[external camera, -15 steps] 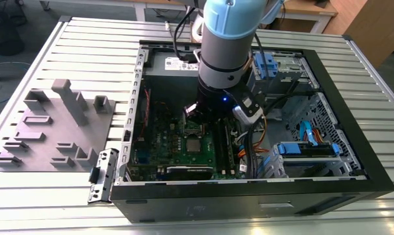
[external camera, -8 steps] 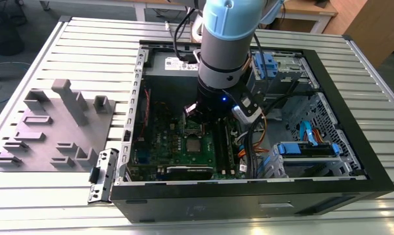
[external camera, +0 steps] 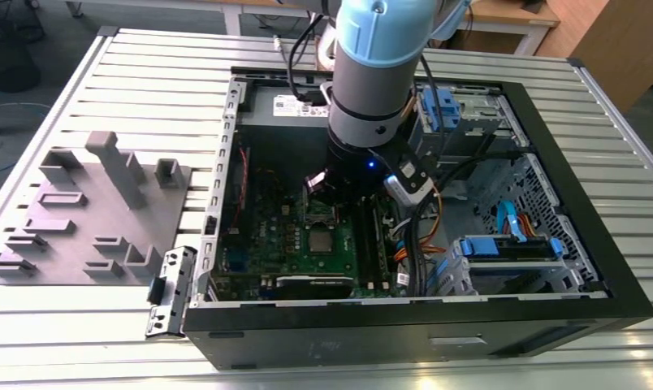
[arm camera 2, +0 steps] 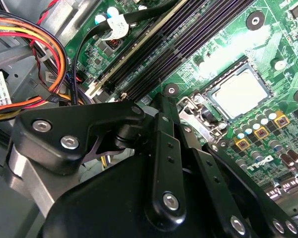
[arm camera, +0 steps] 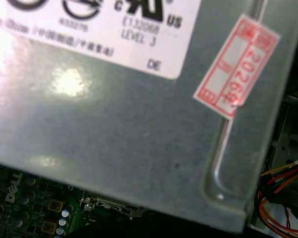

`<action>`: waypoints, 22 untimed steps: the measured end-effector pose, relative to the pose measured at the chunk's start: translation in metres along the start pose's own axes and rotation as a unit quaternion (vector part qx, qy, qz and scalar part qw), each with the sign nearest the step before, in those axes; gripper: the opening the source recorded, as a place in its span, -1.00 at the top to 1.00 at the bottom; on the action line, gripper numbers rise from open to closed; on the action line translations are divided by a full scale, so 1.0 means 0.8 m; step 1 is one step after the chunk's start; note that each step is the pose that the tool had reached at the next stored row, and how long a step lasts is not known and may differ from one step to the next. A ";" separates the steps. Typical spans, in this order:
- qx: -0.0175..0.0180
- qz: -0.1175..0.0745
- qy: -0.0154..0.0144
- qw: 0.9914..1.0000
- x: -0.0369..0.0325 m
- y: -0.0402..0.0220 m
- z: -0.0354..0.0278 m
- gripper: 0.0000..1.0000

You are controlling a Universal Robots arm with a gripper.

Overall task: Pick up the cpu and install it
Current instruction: 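Close the cpu cover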

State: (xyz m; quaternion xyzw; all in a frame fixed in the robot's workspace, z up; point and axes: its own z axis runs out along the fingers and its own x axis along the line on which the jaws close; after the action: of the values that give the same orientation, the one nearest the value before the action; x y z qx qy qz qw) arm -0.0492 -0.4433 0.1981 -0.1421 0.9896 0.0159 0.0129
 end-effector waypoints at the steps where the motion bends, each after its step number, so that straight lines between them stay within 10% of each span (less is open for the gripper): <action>1: 0.000 0.000 0.000 1.000 0.0000 0.0000 0.0001 0.79; 22: 0.000 0.000 0.000 1.000 0.0035 0.0039 0.0004 0.79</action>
State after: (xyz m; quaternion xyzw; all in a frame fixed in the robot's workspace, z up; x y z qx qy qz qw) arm -0.0528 -0.4411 0.1978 -0.1420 0.9897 0.0159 0.0131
